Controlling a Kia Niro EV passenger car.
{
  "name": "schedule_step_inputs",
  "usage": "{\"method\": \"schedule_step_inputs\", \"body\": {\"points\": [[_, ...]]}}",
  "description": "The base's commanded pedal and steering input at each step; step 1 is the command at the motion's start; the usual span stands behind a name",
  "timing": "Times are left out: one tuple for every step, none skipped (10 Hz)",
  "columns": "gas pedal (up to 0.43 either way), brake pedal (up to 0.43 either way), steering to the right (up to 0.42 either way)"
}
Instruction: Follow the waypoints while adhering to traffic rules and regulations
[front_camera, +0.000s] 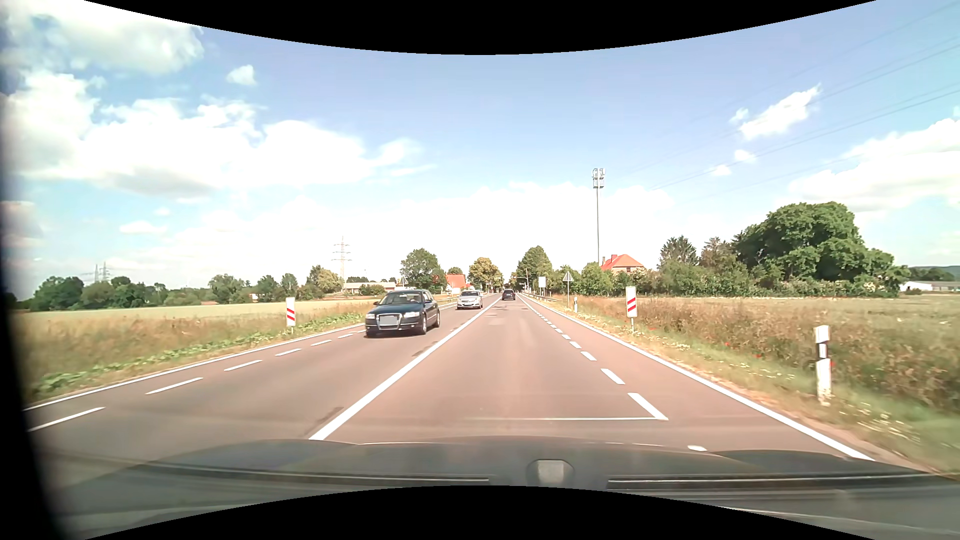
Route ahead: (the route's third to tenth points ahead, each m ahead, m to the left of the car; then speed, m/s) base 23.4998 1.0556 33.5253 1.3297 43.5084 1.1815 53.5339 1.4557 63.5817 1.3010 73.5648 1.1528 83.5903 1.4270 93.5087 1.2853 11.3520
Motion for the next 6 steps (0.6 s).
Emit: {"method": "schedule_step_inputs", "body": {"points": [[0.370,0.006,0.004],[0.358,0.006,0.004],[0.339,0.006,0.003],[0.319,0.006,0.003],[0.319,0.006,0.003],[0.319,0.006,0.003]]}}
